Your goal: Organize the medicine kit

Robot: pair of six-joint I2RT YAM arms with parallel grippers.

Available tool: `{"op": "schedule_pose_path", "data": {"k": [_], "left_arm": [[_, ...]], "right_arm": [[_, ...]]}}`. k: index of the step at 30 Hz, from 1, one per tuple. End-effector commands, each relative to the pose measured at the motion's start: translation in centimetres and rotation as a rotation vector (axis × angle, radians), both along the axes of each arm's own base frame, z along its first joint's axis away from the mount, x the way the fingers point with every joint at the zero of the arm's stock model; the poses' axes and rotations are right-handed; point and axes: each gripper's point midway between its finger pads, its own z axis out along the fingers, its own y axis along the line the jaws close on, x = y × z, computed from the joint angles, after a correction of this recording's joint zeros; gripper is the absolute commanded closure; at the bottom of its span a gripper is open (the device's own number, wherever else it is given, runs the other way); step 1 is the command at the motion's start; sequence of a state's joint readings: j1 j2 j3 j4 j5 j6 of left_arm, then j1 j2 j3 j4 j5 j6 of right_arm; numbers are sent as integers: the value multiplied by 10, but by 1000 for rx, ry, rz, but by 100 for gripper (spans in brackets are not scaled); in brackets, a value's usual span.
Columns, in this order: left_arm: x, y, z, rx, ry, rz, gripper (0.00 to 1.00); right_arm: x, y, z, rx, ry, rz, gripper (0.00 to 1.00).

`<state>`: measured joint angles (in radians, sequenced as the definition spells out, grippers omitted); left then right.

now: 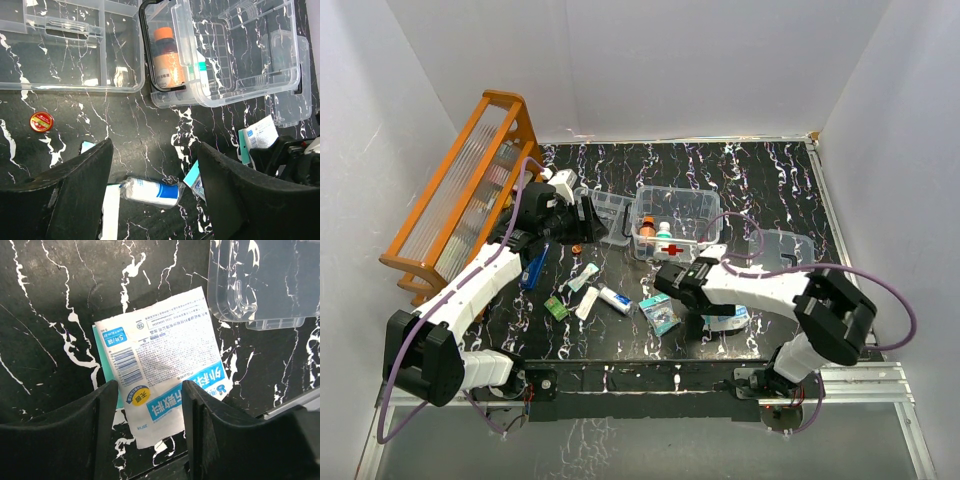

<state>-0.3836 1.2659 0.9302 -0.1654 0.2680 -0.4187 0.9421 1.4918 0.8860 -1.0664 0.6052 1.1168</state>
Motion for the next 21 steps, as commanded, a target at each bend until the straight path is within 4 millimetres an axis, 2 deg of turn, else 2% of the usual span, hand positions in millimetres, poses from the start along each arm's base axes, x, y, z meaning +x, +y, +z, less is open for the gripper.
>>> {"op": "schedule_pose_path", "data": {"k": [1,12,21], "left_arm": [[0,3,6,13,-36,4,32],[1,4,3,23,-31,11,32],[1,5,2,27,-27,15,32]], "right_arm": [[16,3,13,-115,-104,45,49],[20,5,-3,-209,-74,119,52],[23,7,-12,-234,-69,154,72]]}}
